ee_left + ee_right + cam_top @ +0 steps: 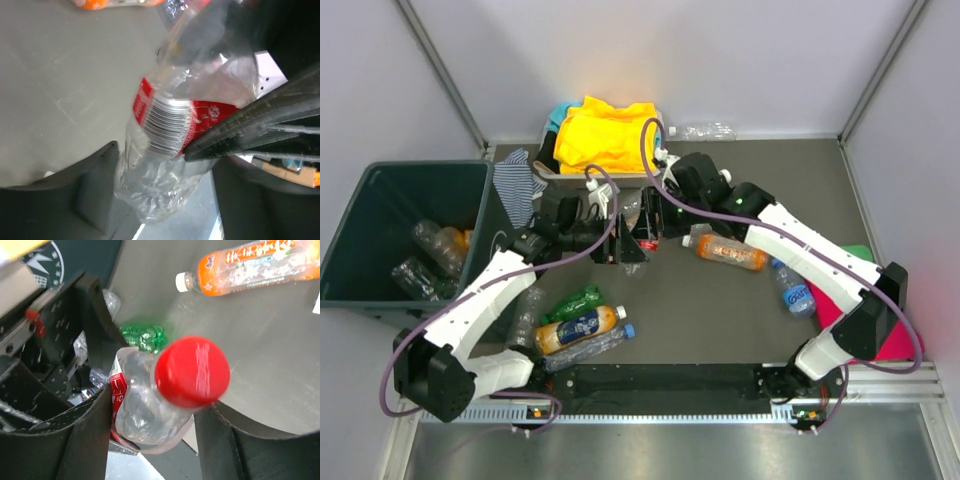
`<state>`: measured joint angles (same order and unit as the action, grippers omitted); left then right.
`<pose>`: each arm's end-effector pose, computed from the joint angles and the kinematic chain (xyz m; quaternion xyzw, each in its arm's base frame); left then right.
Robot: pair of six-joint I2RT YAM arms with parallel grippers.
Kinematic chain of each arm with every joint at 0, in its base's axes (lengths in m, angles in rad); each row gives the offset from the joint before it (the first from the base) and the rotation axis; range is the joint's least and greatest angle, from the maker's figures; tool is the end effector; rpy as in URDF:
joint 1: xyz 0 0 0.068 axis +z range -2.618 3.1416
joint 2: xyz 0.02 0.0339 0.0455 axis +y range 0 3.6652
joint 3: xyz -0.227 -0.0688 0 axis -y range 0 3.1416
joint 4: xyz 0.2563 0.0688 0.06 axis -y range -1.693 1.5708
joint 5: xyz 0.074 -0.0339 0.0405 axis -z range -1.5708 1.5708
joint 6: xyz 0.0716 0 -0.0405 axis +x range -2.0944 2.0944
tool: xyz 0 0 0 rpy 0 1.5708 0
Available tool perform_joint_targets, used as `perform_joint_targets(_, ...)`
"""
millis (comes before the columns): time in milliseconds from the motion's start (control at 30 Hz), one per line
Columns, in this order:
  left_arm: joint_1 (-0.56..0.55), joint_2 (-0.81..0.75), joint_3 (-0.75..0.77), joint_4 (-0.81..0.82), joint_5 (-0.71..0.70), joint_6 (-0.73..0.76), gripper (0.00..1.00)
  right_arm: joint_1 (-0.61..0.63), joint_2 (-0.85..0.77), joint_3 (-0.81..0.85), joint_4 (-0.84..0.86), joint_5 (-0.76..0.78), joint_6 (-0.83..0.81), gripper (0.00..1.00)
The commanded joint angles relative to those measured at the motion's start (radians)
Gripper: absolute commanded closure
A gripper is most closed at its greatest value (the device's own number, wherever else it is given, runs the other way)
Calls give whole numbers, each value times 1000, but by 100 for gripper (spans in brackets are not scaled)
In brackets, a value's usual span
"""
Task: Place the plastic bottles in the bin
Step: Pick up the plastic bottle from the corner of the board, then place the plastic bottle in the trash bin.
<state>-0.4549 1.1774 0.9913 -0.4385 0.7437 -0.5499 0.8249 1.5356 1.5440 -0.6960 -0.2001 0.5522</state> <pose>0.2471 -0.1748 0.2606 0.1260 0.8363 -0.4879 0.2163 0.2469 0.2882 0.3110 -0.1646 0.8854 0.3399 0.2710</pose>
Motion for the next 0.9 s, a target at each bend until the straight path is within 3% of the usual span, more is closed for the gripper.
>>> perform_joint_targets(0,-1,-19,6,53,-101,1,48,-4,-55,1,37,8,-23,36)
perform_joint_targets(67,-2,-38,30,37,-154,1,56,-6,-54,8,15,54,-21,1)
perform_joint_targets(200,-1,-62,119,-60,-305,28,66,-27,-52,39,-45,160,-23,1)
perform_joint_targets(400,1,-65,348,-255,-483,79,66,-55,-75,82,-118,222,-87,1)
perform_joint_targets(567,2,-42,585,-437,-633,122,66,-56,-118,64,-94,174,-181,1)
perform_joint_targets(700,1,-38,739,-633,-1044,113,64,-61,-172,-2,-54,332,-173,1)
perform_joint_targets(867,8,-16,886,-822,-1479,96,59,-105,-167,-10,-83,409,-152,1)
